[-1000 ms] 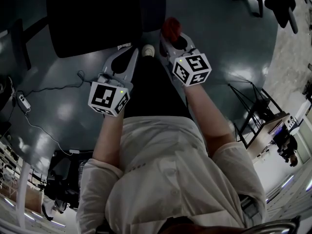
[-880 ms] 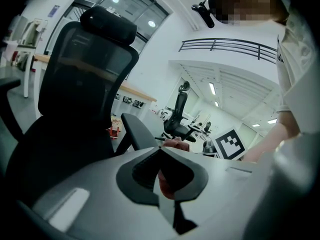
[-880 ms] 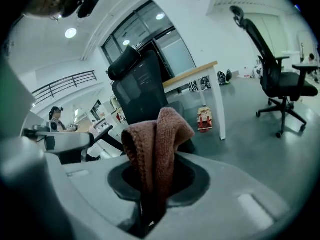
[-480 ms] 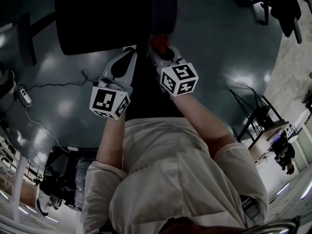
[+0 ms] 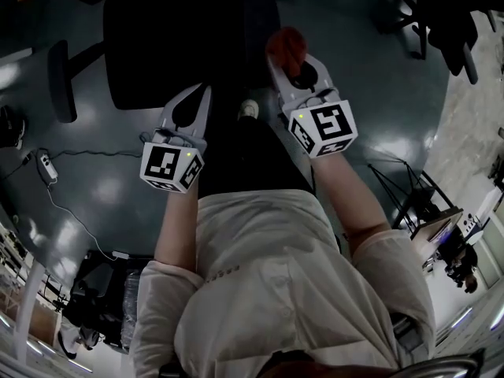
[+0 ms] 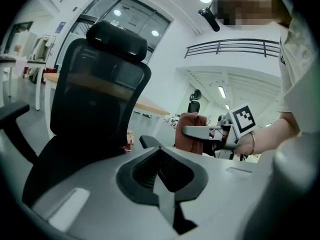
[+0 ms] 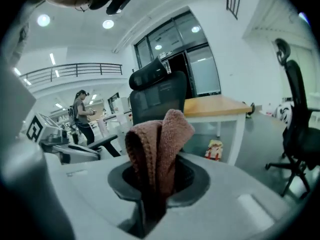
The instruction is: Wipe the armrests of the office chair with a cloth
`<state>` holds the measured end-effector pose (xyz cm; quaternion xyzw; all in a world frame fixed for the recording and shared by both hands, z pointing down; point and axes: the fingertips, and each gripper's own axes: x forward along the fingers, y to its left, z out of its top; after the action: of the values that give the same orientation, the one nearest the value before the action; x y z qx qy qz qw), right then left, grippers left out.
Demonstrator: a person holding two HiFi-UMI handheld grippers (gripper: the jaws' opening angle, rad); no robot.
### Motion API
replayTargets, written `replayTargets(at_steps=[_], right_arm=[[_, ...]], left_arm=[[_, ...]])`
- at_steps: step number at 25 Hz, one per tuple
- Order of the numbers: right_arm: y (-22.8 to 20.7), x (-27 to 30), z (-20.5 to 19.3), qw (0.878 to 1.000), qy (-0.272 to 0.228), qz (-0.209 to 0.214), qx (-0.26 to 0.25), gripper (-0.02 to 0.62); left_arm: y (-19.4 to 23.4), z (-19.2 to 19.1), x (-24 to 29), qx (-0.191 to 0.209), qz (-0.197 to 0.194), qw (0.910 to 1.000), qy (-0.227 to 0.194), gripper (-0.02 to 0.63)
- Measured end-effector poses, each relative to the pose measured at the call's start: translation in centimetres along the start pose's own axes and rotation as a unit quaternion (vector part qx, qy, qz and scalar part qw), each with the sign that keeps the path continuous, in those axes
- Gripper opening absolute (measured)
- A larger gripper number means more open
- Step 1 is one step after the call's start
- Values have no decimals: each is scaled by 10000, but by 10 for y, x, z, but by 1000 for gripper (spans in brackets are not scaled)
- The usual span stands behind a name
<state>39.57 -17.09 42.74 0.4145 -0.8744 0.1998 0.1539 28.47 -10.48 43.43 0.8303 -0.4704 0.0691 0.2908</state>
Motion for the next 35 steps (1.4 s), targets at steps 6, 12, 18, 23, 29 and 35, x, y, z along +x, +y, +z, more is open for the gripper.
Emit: replayTargets(at_steps=[6, 12, 18, 23, 29, 35], right_arm=[[-99, 49, -4, 9953, 821, -506, 48, 54], [-132, 105, -31, 9849, 1318, -655, 917, 54], [-138, 145, -37, 9741, 1646, -698, 1386, 54], [-123, 172, -31, 9716, 2175, -622, 692, 55], [-109, 197, -27, 9607, 2706, -444, -434, 55], [-93, 211, -31, 9377, 3184, -142, -1382, 55]], left_arm=[[18, 32, 45, 183, -437, 9988, 108, 17], [43, 31, 66, 102, -764, 9958, 502, 17], [74, 37, 82, -71, -884, 9938, 670, 17], [93, 49, 80, -165, -952, 9928, 705, 17], [106, 49, 74, -271, -967, 9924, 716, 17], [110, 53, 66, -366, -1005, 9920, 677, 17]])
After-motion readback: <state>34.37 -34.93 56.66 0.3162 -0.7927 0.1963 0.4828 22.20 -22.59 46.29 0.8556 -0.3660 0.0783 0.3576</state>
